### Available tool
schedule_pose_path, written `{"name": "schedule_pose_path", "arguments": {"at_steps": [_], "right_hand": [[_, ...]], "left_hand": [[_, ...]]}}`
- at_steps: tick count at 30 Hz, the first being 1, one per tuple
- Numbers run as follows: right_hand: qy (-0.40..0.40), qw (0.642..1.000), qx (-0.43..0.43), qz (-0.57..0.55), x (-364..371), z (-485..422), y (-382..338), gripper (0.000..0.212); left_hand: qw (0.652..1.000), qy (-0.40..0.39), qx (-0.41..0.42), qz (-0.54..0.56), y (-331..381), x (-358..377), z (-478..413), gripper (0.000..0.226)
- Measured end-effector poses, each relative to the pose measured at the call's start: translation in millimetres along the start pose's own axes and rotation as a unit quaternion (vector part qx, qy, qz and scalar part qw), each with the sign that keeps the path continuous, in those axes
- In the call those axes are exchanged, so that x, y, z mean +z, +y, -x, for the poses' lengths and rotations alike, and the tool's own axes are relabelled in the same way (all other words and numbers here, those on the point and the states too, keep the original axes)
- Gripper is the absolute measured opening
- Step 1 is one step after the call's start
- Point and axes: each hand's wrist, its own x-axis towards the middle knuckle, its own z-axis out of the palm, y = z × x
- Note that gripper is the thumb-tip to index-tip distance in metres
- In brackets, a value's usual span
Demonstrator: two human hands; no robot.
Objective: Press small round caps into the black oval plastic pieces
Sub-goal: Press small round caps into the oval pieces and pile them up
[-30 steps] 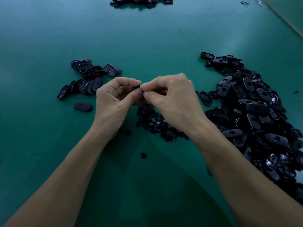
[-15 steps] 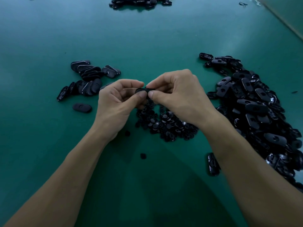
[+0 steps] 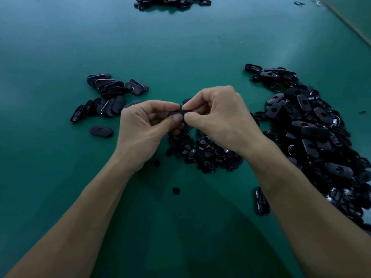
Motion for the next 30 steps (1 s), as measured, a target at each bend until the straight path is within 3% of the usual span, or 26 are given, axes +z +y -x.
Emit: {"name": "schedule_pose_path", "arguments": {"at_steps": [6, 10, 14, 17, 21, 24, 30], "right_hand": [[-0.011, 1.000, -0.006, 0.003, -1, 0, 0, 0.014], [0.015, 0.998, -0.011, 0.054, -3, -3, 1, 0.019], [0.087, 0.966, 0.026, 0.244, -26, -10, 16, 0.033], [0.096, 0.919, 0.117, 0.365, -42, -14, 33, 0.044], [0.054, 0.892, 0.206, 0.399, -51, -15, 50, 0.046], [0.058, 0.881, 0.196, 0.427, -52, -15, 56, 0.039], [0.111, 0.879, 0.200, 0.419, -54, -13, 62, 0.034]], "left_hand": [[0.999, 0.033, 0.017, -0.008, 1, -2, 0, 0.019], [0.991, 0.096, 0.055, -0.081, -1, -9, -4, 0.016], [0.955, 0.187, 0.096, -0.208, -3, -27, -10, 0.009], [0.923, 0.194, 0.112, -0.312, -2, -35, -12, 0.007], [0.888, 0.211, 0.079, -0.401, 0, -37, -11, 0.011], [0.862, 0.219, 0.045, -0.454, 2, -39, -11, 0.014], [0.847, 0.230, 0.031, -0.478, 1, -42, -13, 0.022]]}}
